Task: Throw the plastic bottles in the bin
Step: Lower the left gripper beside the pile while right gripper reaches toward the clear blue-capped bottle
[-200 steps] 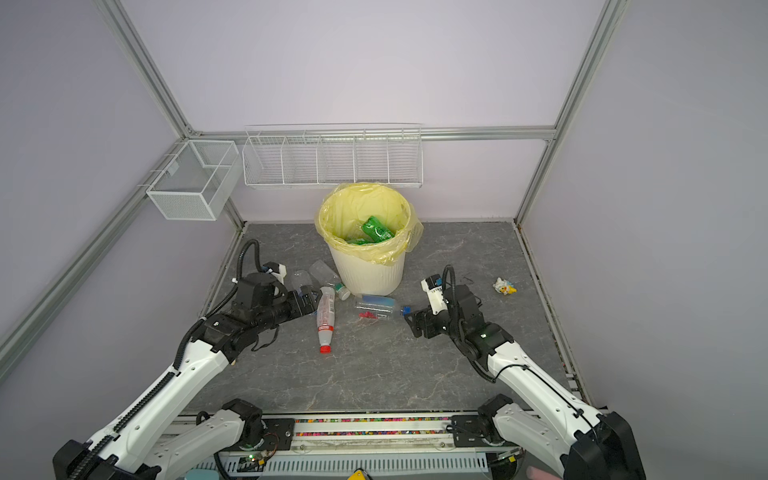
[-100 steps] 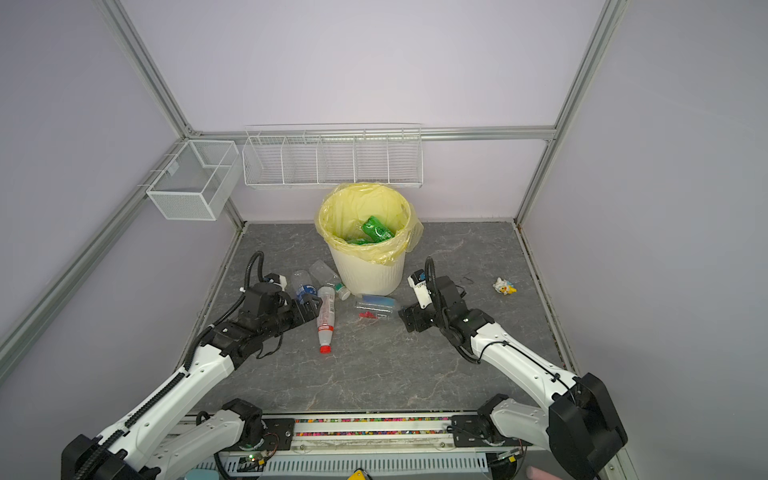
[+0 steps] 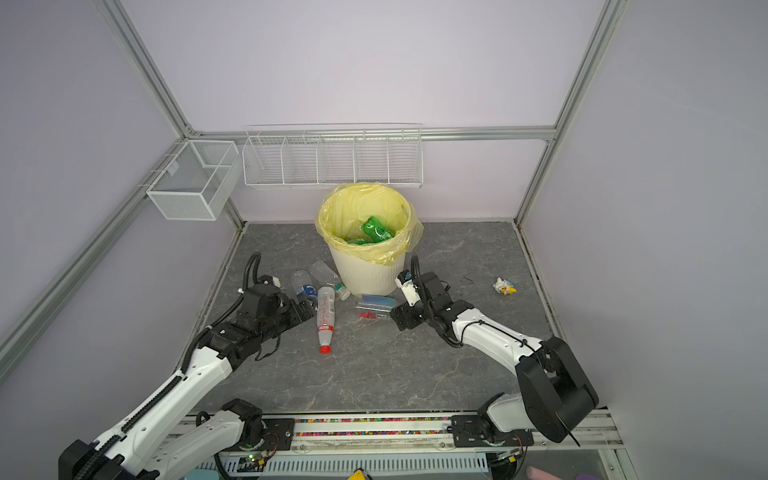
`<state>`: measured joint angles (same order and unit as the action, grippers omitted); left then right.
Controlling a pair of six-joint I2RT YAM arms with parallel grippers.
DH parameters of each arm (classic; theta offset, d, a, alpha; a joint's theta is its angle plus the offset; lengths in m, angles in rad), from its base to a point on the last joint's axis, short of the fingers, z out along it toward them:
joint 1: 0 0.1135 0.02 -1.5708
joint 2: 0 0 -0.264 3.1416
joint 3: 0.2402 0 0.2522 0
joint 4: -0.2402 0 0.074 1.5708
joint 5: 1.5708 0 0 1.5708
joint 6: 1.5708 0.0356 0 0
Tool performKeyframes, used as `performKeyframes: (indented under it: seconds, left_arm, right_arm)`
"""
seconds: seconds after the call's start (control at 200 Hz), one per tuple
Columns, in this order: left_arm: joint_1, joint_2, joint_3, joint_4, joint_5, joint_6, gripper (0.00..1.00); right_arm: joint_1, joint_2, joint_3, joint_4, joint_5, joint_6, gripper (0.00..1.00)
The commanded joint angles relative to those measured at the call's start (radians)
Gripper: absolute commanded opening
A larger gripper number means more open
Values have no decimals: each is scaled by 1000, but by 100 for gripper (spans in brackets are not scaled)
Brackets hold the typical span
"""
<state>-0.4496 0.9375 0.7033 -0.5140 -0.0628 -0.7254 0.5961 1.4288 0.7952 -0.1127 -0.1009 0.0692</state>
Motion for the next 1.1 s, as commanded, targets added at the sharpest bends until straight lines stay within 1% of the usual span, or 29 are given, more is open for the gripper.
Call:
performKeyframes:
  seconds: [0.0, 0.215, 0.38, 0.46, 0.61, 0.755, 0.98, 1.1]
  left_arm:
    - [6, -30, -6, -45, -23, -16, 100]
    - [6, -78, -54, -40, -23, -31, 100]
    - [8, -73, -54, -42, -28, -15, 100]
    - [8, -67, -50, -50, -35, -16, 100]
    - [8, -76, -36, -64, -64, -14, 100]
    - [9, -83, -33, -57, -69, -5, 100]
    - [9, -93, -43, -70, -67, 2, 100]
    - [10, -105, -53, -70, -68, 4, 100]
  right_arm:
    - [13, 41, 25, 64, -18, -26, 88]
    - [22, 144, 57, 103, -21, -38, 88]
    - [37, 208, 78, 87, -12, -46, 88]
    - [56, 205, 78, 100, -1, -41, 88]
    - [88, 206, 78, 98, -25, -17, 88]
    - [139, 207, 76, 94, -5, -3, 88]
    - [228, 179, 50, 86, 58, 28, 88]
    - [264, 165, 63, 49, 124, 47, 88]
